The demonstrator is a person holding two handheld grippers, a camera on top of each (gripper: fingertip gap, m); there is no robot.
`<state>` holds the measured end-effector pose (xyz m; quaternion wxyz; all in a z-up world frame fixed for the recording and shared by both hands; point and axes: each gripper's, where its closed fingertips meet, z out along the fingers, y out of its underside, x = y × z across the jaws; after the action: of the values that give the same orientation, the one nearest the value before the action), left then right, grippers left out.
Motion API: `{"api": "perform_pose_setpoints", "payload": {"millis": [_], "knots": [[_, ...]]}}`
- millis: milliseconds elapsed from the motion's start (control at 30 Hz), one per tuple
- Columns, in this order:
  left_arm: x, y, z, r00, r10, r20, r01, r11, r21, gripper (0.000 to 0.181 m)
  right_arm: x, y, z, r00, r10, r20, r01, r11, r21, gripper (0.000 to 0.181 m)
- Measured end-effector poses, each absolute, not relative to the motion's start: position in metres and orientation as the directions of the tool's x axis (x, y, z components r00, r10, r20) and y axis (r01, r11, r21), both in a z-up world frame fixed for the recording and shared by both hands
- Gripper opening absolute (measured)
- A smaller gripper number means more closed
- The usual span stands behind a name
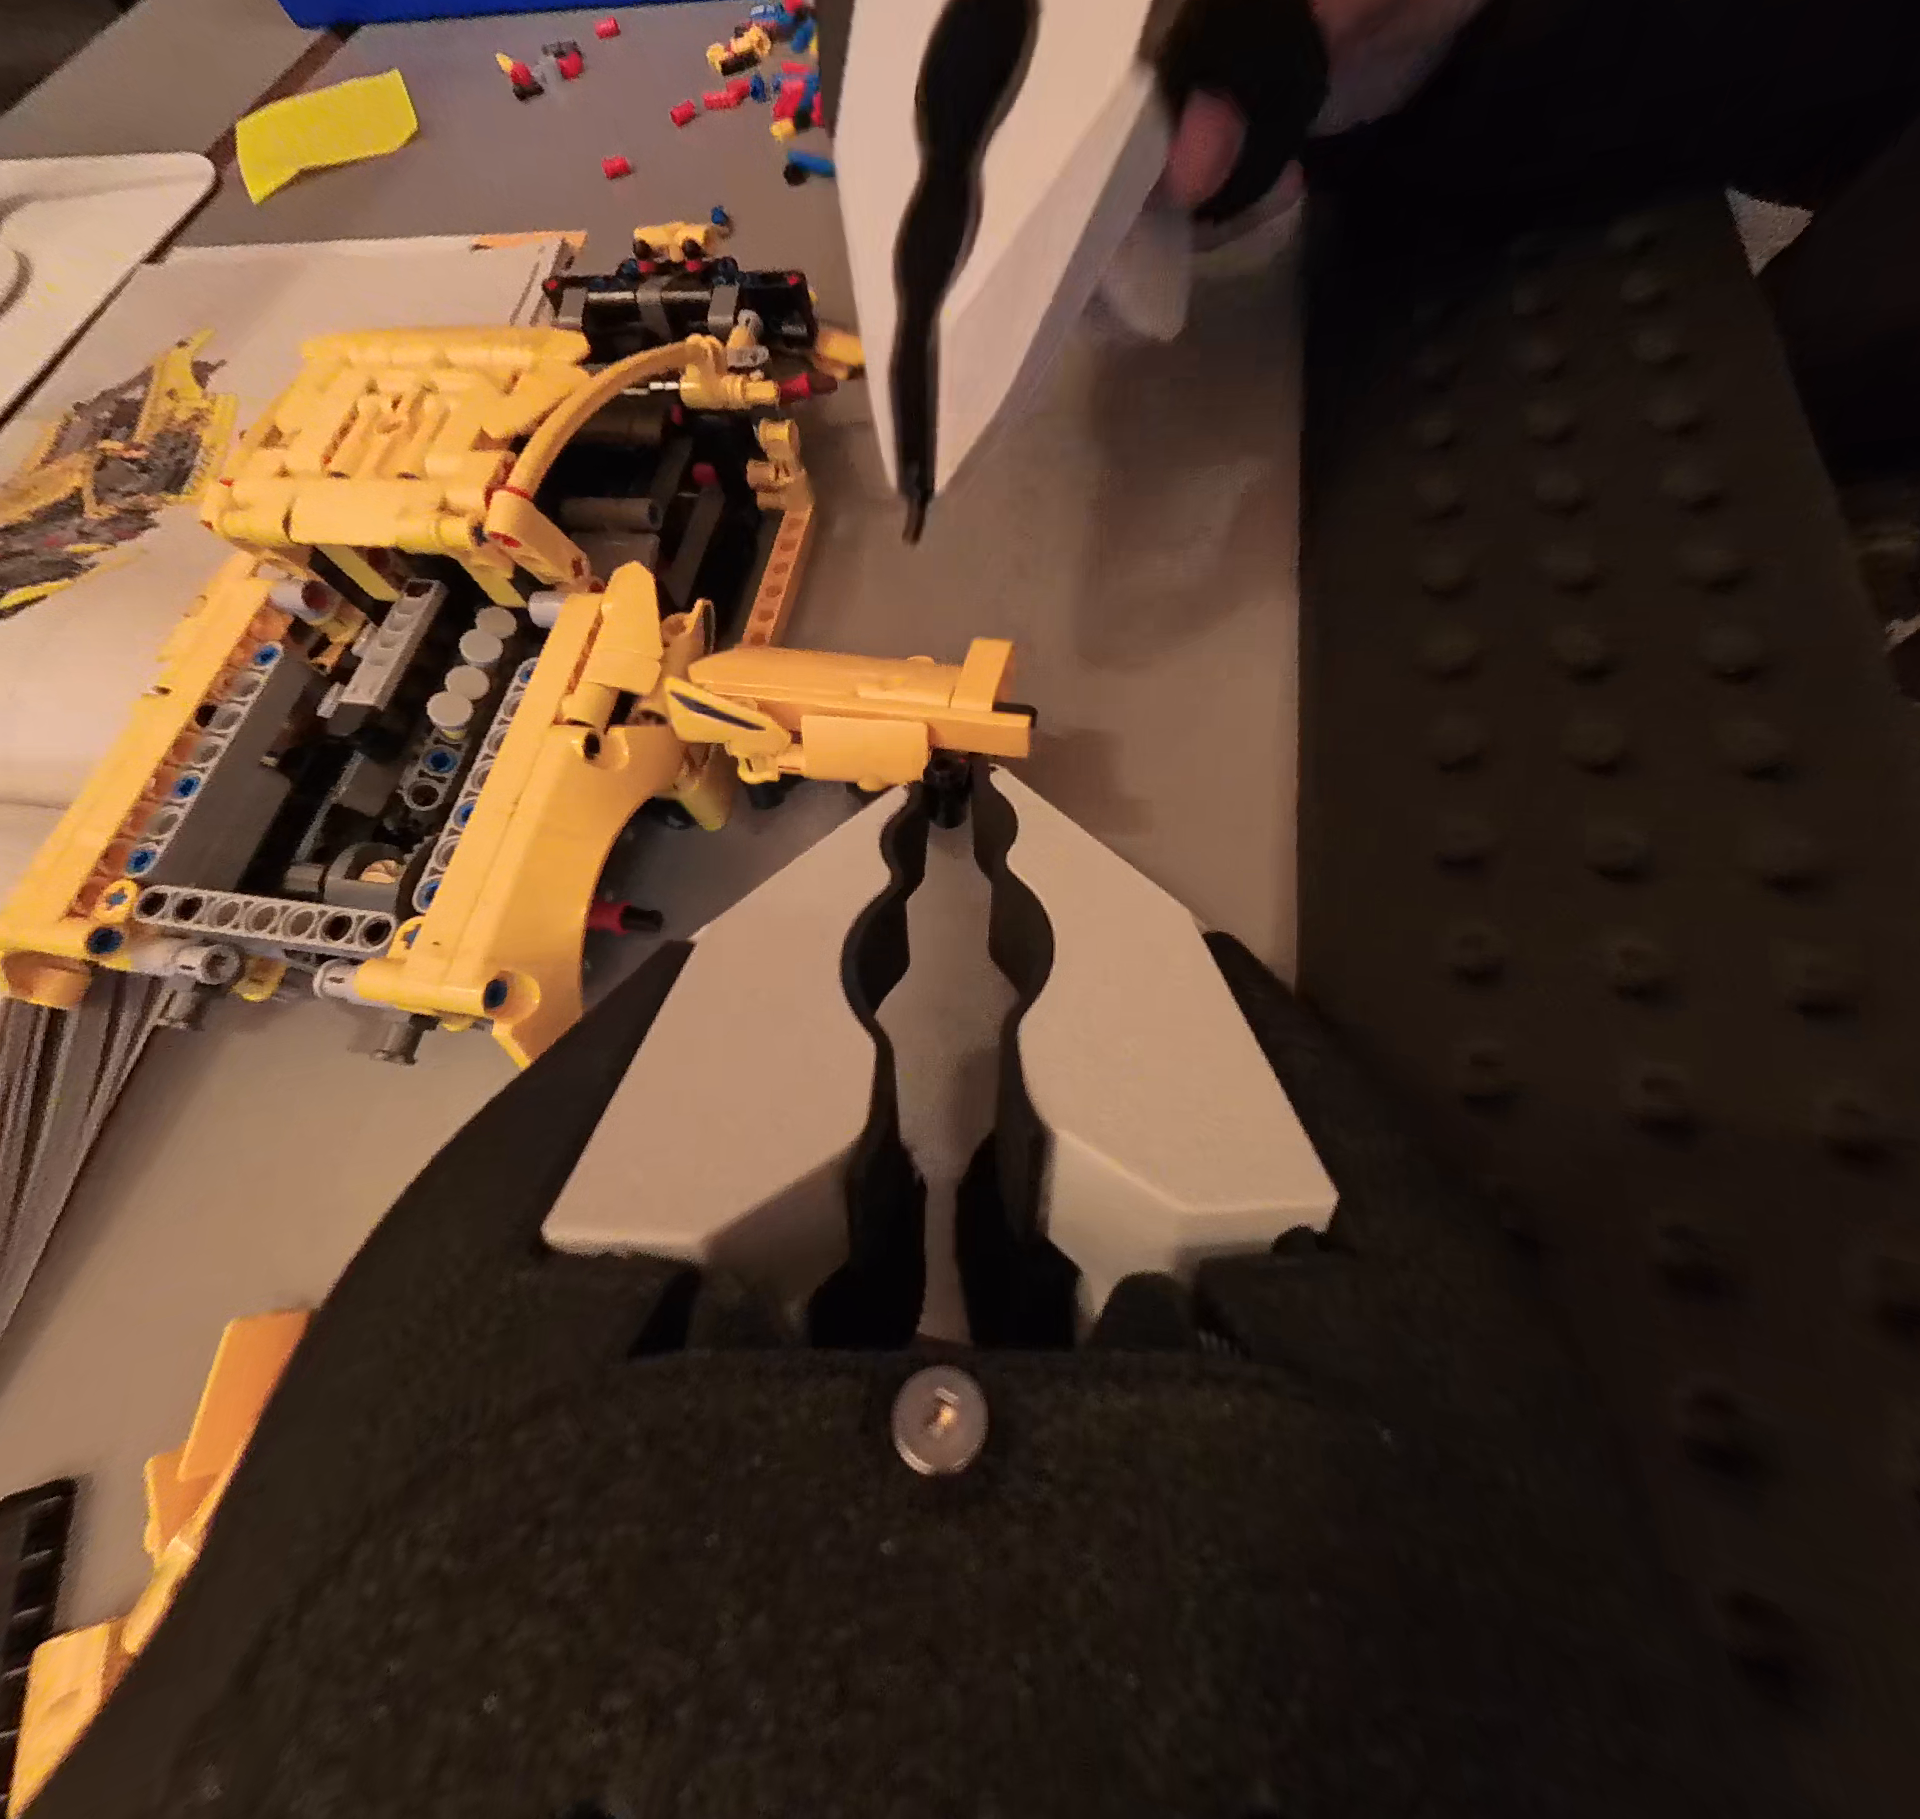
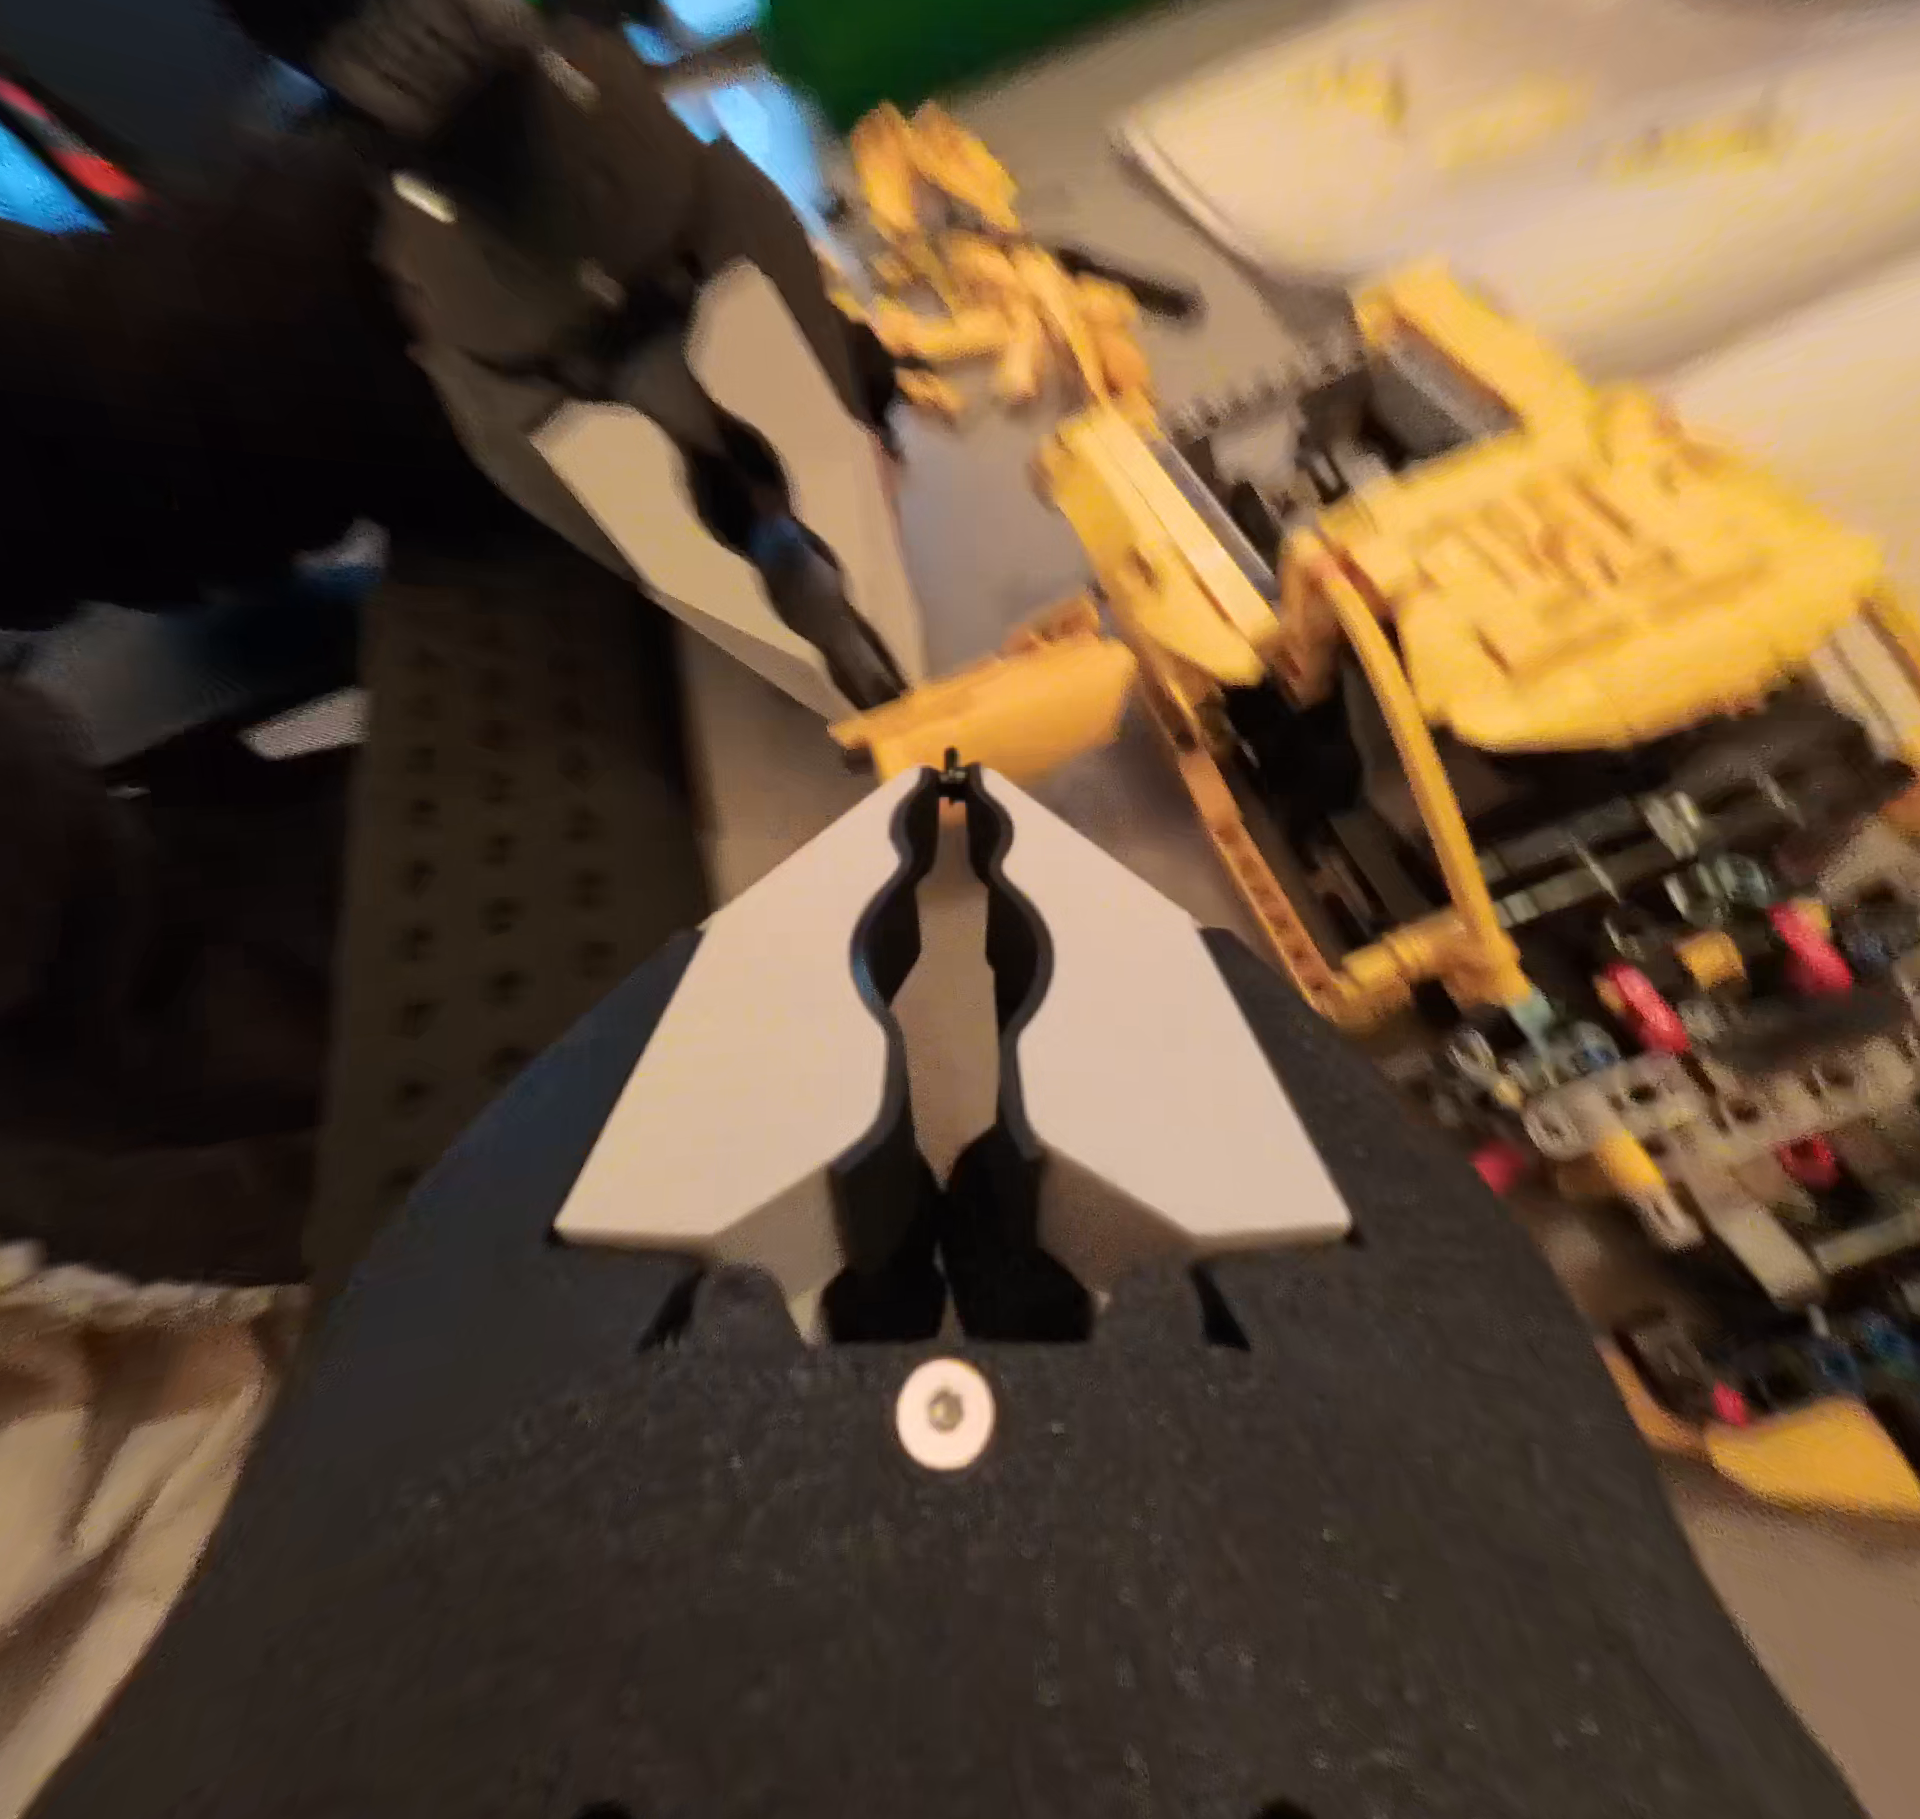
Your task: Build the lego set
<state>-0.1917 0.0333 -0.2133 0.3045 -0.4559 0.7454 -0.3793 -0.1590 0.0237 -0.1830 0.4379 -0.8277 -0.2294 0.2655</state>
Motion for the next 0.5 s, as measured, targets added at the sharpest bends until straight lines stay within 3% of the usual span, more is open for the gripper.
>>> {"api": "perform_pose_setpoints", "payload": {"millis": [167,500], "knots": [[-0.190,0.031,-0.209,-0.384,-0.879,-0.283,-0.398,0.434,-0.808,0.008,-0.191,0.026,-0.188,0.714,0.700,-0.016,0.388,-0.415,-0.823,0.004],[-0.190,0.034,-0.218,-0.373,-0.823,-0.428,-0.426,0.562,-0.709,0.007,-0.196,0.033,-0.205,0.694,0.699,0.172,0.583,-0.406,-0.704,0.004]]}}
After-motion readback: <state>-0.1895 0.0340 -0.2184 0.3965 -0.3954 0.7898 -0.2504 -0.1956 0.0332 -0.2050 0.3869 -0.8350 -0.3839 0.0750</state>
